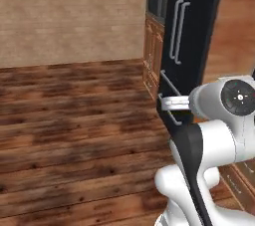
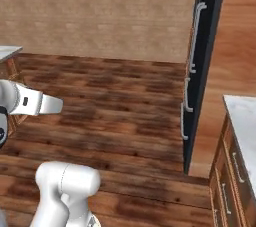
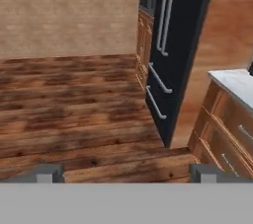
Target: Clear the mugs and bowl far away from the sink.
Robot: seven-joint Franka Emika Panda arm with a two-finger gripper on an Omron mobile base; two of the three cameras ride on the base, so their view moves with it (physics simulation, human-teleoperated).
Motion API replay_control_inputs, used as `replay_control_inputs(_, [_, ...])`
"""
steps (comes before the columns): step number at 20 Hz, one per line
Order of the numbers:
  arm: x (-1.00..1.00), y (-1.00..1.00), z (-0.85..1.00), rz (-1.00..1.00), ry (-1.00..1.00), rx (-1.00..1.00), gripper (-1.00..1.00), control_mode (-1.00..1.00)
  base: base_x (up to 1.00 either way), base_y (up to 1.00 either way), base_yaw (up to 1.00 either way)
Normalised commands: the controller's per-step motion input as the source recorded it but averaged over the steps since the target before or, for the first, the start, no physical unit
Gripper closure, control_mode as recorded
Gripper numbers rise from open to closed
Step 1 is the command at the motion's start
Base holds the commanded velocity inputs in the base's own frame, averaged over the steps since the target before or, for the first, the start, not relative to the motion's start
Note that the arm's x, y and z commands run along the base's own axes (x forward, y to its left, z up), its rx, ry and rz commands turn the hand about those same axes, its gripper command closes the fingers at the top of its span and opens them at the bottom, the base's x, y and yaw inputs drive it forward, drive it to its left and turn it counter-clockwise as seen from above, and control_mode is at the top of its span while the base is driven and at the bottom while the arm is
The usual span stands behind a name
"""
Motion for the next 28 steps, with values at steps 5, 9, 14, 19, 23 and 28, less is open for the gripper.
replay_control_inputs(5, [0.00,0.00,0.00,0.00,0.00,0.00,-1.00,1.00,0.00,0.00,1.00])
replay_control_inputs(9, [0.00,0.00,0.00,0.00,0.00,0.00,-1.00,1.00,0.00,0.00,1.00])
replay_control_inputs(14, [0.00,0.00,0.00,0.00,0.00,0.00,-1.00,1.00,0.00,0.00,1.00])
replay_control_inputs(19, [0.00,0.00,0.00,0.00,0.00,0.00,-1.00,1.00,0.02,0.00,1.00])
replay_control_inputs(23, [0.00,0.00,0.00,0.00,0.00,0.00,-1.00,1.00,0.26,-0.18,0.58])
replay_control_inputs(28, [0.00,0.00,0.00,0.00,0.00,0.00,-1.00,1.00,0.63,-0.72,0.17])
